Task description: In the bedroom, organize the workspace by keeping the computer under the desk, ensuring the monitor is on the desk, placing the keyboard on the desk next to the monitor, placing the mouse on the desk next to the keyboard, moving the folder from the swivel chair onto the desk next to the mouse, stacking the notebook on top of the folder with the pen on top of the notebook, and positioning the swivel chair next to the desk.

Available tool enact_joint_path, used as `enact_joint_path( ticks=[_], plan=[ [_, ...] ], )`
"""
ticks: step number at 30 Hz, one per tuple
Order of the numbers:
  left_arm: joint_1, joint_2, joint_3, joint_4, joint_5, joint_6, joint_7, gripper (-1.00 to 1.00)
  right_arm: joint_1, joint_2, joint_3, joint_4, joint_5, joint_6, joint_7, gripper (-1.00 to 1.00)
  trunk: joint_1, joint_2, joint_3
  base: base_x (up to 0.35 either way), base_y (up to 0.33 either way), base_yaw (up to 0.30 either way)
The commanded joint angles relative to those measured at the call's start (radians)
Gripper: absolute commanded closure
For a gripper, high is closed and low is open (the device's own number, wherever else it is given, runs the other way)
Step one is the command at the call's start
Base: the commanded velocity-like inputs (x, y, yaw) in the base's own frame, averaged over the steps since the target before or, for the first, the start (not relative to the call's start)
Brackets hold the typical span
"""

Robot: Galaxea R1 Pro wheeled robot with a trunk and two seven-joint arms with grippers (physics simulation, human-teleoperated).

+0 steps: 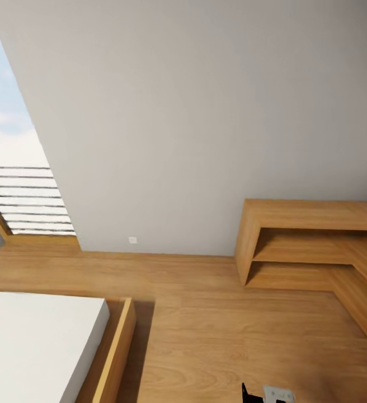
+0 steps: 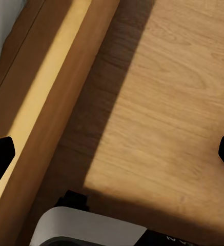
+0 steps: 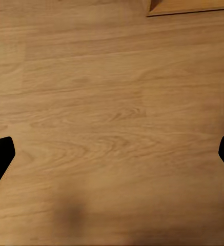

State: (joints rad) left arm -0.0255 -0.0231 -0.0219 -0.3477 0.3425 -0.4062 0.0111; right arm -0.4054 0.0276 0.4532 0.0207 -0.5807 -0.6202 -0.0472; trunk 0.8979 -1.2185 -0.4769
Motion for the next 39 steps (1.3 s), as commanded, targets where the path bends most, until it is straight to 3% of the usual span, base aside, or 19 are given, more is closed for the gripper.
enact_joint_path(
  ticks=[1,13,39],
  plan=[
    [-0.001,0.0,-0.003,0.0,0.004,-0.004,0.001,-1.0,-0.001,0.0,0.009,0.002,-0.003,-0.003,-0.005,-1.0,0.001,0.0,-0.001,0.329,-0.028,0.0],
    [-0.001,0.0,-0.003,0.0,0.004,-0.003,0.001,-1.0,-0.001,0.0,0.009,0.002,-0.003,-0.003,-0.005,-1.0,0.001,0.0,0.003,0.328,-0.091,-0.046],
    [-0.001,0.0,-0.003,0.0,0.004,-0.005,0.001,-1.0,-0.001,0.0,0.009,0.002,-0.003,-0.003,-0.005,-1.0,0.001,0.0,0.03,0.264,-0.158,-0.165]
  ],
)
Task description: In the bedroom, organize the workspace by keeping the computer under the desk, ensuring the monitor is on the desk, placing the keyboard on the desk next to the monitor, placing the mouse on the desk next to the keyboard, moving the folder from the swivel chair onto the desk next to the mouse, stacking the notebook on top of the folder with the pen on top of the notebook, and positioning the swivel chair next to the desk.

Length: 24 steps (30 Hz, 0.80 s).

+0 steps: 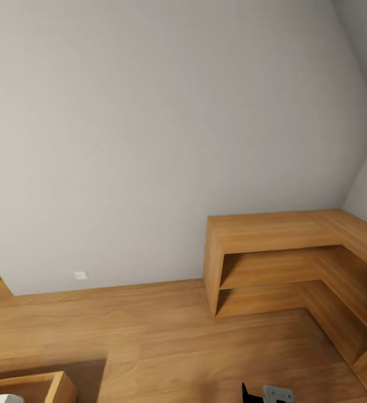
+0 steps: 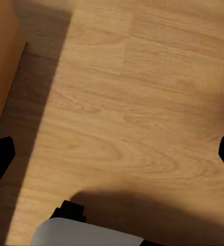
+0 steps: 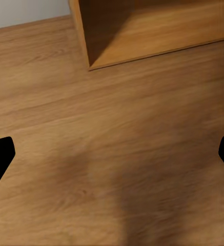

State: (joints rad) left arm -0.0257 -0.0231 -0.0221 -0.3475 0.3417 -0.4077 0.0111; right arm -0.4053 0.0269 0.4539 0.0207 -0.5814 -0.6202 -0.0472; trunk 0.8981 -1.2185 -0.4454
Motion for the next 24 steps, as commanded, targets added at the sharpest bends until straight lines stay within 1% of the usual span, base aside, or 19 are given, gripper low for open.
enact_joint_path(
  ticks=[1,4,8,24],
  plan=[
    [0.0,0.0,-0.002,0.0,0.005,-0.003,0.001,-1.0,-0.001,0.001,0.008,0.002,-0.002,-0.003,-0.005,-1.0,0.0,0.0,0.0,0.207,-0.183,-0.174],
    [-0.001,0.0,-0.002,0.0,0.005,-0.003,0.001,-1.0,-0.001,0.001,0.008,0.002,-0.002,-0.003,-0.005,-1.0,0.0,0.0,0.003,0.166,-0.134,-0.175],
    [0.0,0.0,-0.002,0.0,0.005,-0.003,0.001,-1.0,-0.001,0.001,0.008,0.002,-0.002,-0.003,-0.005,-1.0,0.0,0.0,0.008,0.066,-0.05,-0.177],
    [0.0,0.001,-0.002,0.0,0.005,-0.003,0.001,-1.0,0.001,0.001,0.009,0.002,-0.003,-0.005,-0.005,-1.0,0.0,0.0,0.026,0.011,-0.009,-0.179]
  ],
)
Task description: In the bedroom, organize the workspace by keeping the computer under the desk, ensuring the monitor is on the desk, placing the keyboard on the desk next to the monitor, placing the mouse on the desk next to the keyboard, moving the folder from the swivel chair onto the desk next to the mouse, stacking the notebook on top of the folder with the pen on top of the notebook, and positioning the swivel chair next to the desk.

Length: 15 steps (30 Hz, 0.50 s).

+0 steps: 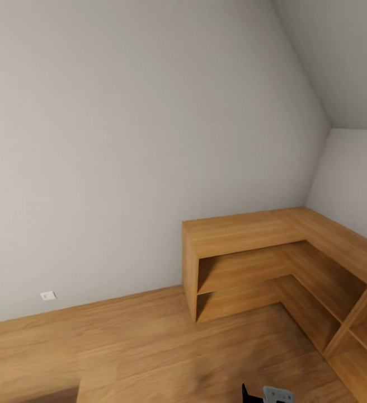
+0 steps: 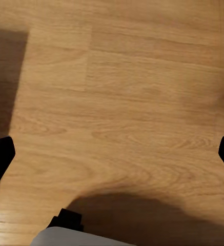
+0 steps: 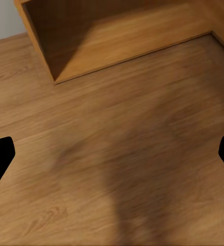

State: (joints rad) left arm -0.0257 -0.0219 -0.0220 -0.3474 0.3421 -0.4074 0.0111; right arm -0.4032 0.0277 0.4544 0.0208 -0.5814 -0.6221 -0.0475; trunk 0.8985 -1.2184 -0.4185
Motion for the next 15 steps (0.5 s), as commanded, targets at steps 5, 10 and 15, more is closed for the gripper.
enact_joint_path(
  ticks=[5,10,15],
  plan=[
    [0.0,0.001,-0.002,0.0,0.005,-0.003,0.001,-1.0,0.003,0.002,0.009,0.002,-0.003,-0.005,-0.006,-1.0,0.0,-0.001,0.005,0.001,-0.001,-0.179],
    [0.0,0.002,-0.002,0.0,0.005,-0.003,0.001,-1.0,0.009,0.005,0.009,0.003,-0.004,-0.003,-0.009,-1.0,0.0,-0.001,0.01,0.0,0.0,-0.179],
    [0.0,0.002,-0.001,0.0,0.005,-0.004,0.001,-1.0,0.048,0.004,0.009,0.002,-0.004,-0.01,-0.011,-1.0,0.0,-0.001,0.016,0.0,0.0,-0.179]
  ],
)
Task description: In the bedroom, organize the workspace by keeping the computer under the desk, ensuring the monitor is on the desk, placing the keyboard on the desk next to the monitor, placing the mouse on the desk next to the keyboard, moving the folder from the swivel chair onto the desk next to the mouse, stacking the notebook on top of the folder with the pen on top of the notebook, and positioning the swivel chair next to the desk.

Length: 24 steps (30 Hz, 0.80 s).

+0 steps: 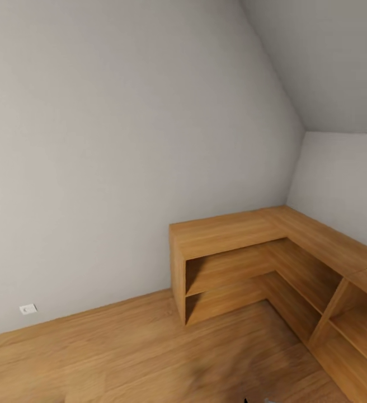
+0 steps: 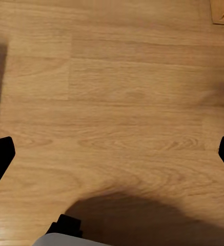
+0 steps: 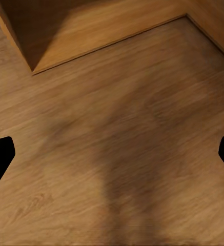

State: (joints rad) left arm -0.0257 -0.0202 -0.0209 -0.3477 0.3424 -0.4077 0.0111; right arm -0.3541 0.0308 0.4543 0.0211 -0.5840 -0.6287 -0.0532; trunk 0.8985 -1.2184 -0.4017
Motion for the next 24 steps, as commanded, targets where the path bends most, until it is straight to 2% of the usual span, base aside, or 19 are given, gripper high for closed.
enact_joint_path(
  ticks=[1,17,24],
  plan=[
    [0.0,0.0,-0.002,0.0,0.004,-0.003,0.001,-1.0,0.009,0.001,0.009,0.002,-0.002,-0.006,-0.006,-1.0,0.0,-0.001,0.0,0.0,0.0,-0.179],
    [0.0,0.0,0.001,0.001,0.006,-0.003,0.001,-1.0,0.158,0.002,0.01,0.003,0.0,-0.185,0.002,-1.0,0.0,-0.001,0.018,0.0,0.0,-0.179],
    [0.0,0.0,0.001,0.001,0.006,-0.003,0.001,-1.0,0.174,0.001,0.01,0.002,0.001,-0.206,0.006,-1.0,0.0,-0.001,0.026,0.0,0.0,-0.18]
  ],
)
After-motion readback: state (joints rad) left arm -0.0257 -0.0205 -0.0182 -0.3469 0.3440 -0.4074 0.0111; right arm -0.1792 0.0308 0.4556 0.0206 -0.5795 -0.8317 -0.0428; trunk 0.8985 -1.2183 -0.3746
